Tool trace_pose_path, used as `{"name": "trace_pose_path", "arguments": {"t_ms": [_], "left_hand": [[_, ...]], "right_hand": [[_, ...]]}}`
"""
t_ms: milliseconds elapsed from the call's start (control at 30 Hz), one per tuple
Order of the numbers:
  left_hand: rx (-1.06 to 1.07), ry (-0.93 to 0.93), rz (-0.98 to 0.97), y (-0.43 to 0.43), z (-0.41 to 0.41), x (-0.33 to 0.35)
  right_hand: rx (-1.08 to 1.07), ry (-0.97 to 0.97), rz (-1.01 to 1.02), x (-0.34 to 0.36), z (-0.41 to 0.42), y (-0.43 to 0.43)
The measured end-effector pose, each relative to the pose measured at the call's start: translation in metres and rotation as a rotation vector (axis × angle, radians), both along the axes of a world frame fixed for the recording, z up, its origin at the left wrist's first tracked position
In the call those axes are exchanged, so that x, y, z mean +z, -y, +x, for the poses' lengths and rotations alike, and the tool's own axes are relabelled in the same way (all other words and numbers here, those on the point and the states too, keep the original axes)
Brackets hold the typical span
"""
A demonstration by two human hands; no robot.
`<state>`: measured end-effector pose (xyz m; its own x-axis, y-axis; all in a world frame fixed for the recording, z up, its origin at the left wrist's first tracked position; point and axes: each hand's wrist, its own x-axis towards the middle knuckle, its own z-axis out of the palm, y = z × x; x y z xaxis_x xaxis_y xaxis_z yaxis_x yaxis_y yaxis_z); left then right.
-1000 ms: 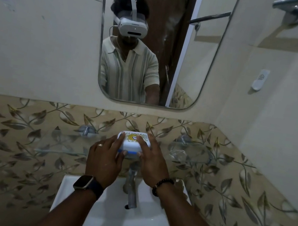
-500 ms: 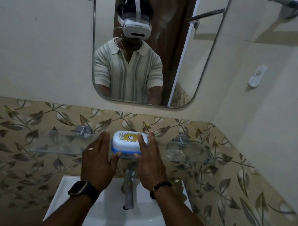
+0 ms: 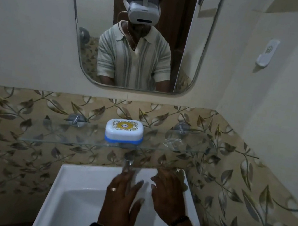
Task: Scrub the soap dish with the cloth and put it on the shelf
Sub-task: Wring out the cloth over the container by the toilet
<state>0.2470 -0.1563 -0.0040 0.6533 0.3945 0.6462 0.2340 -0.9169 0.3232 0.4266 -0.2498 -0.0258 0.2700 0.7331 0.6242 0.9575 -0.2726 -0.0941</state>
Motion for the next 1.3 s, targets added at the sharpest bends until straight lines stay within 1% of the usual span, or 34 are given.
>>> {"name": "trace_pose_path", "arguments": {"t_ms": [67, 167, 267, 300, 367, 467, 533, 600, 633, 700, 767, 800, 900, 967, 1033, 1100, 1167, 1233, 1300], "left_hand": [[-0.057, -0.119, 0.049, 0.011, 0.003, -0.015], [-0.082, -0.279, 0.069, 0.022, 0.005, -0.028], [-0.114, -0.349, 0.062, 0.027, 0.003, -0.039], [-0.124, -0.36, 0.065, 0.028, 0.003, -0.043], [-0.125, -0.389, 0.073, 0.03, 0.002, -0.05], [-0.111, -0.41, 0.053, 0.032, 0.003, -0.052], [-0.112, -0.412, 0.038, 0.033, 0.005, -0.051], [-0.108, -0.413, 0.046, 0.034, 0.007, -0.05], [-0.105, -0.421, 0.047, 0.035, 0.008, -0.048], [-0.096, -0.432, 0.047, 0.035, 0.008, -0.046], [-0.086, -0.441, 0.033, 0.034, 0.006, -0.043], [-0.082, -0.445, 0.025, 0.033, 0.005, -0.042], [-0.065, -0.441, 0.003, 0.03, 0.002, -0.039], [-0.044, -0.442, -0.012, 0.028, 0.003, -0.037], [-0.022, -0.447, -0.057, 0.029, 0.005, -0.031], [0.005, -0.447, -0.103, 0.032, 0.01, -0.023], [0.021, -0.447, -0.187, 0.034, 0.013, -0.015], [0.027, -0.37, -0.24, 0.036, 0.016, -0.006], [0.01, -0.261, -0.297, 0.039, 0.019, 0.005]], "right_hand": [[-0.056, -0.038, -0.137, -0.018, 0.017, 0.003], [-0.114, -0.19, -0.336, -0.042, 0.043, 0.003], [-0.104, -0.286, -0.566, -0.066, 0.057, 0.001], [-0.112, -0.31, -0.601, -0.067, 0.058, 0.003], [-0.1, -0.34, -0.597, -0.074, 0.058, 0.004], [-0.084, -0.344, -0.483, -0.08, 0.057, 0.0], [-0.088, -0.438, -0.455, -0.079, 0.058, 0.002], [-0.113, -0.397, -0.468, -0.075, 0.06, 0.0], [-0.149, -0.385, -0.412, -0.075, 0.062, -0.001], [-0.151, -0.352, -0.271, -0.075, 0.065, -0.001], [-0.124, -0.295, -0.192, -0.072, 0.064, -0.002], [-0.118, -0.344, -0.196, -0.067, 0.062, 0.0], [-0.205, -0.523, -0.186, -0.046, 0.056, 0.006], [-0.215, -0.674, -0.075, -0.038, 0.054, 0.01], [-0.141, -0.857, 0.065, -0.029, 0.047, 0.014], [-0.077, -0.962, 0.161, -0.015, 0.04, 0.019], [-0.017, -1.026, 0.237, 0.001, 0.032, 0.021], [0.04, -1.031, 0.262, 0.021, 0.025, 0.025], [0.128, -1.019, 0.239, 0.04, 0.017, 0.029]]}}
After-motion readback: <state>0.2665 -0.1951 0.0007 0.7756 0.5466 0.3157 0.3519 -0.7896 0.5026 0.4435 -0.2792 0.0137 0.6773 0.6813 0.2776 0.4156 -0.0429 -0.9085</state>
